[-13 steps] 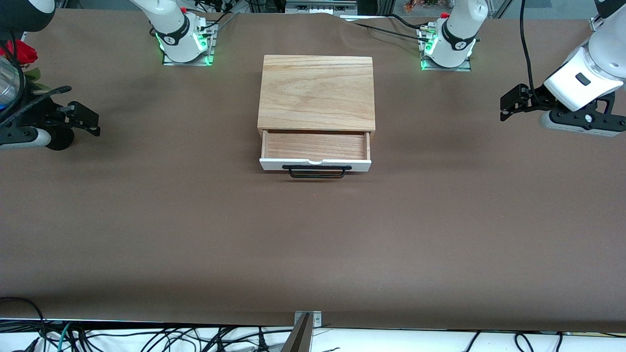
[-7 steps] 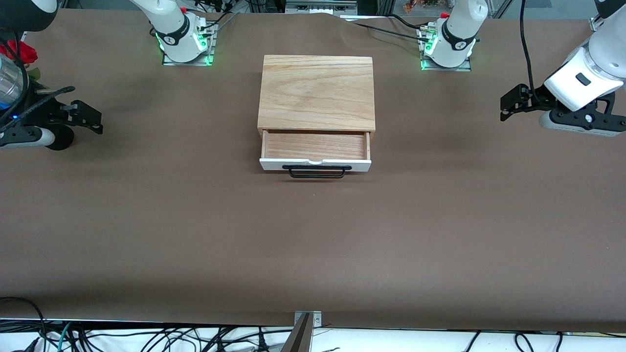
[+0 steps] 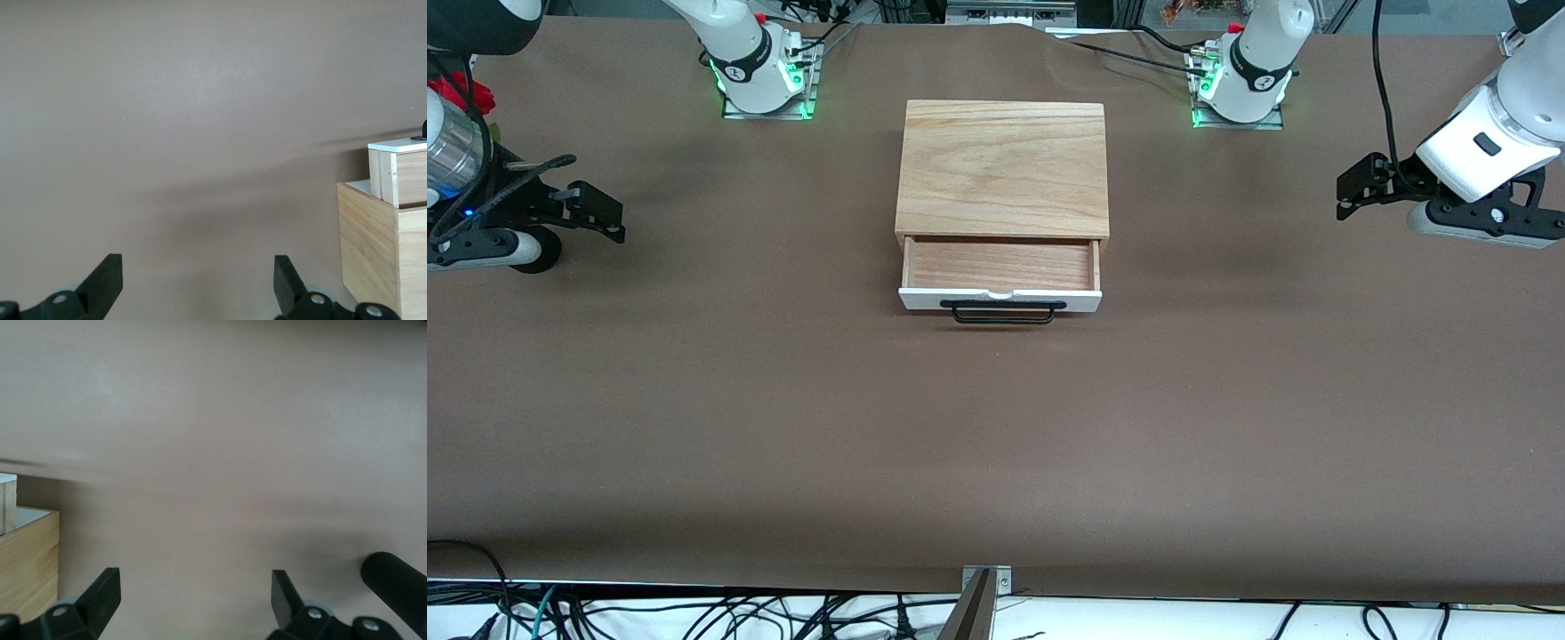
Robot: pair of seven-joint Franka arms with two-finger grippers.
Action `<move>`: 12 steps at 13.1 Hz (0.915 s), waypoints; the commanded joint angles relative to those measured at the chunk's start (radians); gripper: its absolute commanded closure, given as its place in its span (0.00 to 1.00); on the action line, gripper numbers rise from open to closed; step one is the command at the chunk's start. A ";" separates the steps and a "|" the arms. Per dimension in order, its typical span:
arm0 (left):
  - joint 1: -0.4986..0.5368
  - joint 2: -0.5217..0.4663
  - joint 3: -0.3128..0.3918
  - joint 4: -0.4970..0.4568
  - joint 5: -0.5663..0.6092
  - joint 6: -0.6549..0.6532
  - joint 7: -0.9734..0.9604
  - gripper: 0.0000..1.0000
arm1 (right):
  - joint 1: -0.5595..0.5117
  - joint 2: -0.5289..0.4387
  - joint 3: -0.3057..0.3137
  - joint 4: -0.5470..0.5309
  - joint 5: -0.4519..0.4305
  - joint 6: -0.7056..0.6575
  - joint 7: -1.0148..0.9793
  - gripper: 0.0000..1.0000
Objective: Close drawer with both arms simultaneously
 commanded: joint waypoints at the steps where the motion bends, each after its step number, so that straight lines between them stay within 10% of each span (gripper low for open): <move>1: 0.008 -0.002 -0.001 0.008 -0.004 -0.011 0.012 0.00 | -0.005 -0.009 0.004 -0.012 0.016 0.006 0.000 0.00; 12: 0.006 -0.002 -0.003 0.008 -0.002 -0.011 0.003 0.00 | -0.005 -0.013 0.004 -0.021 0.016 0.006 0.006 0.00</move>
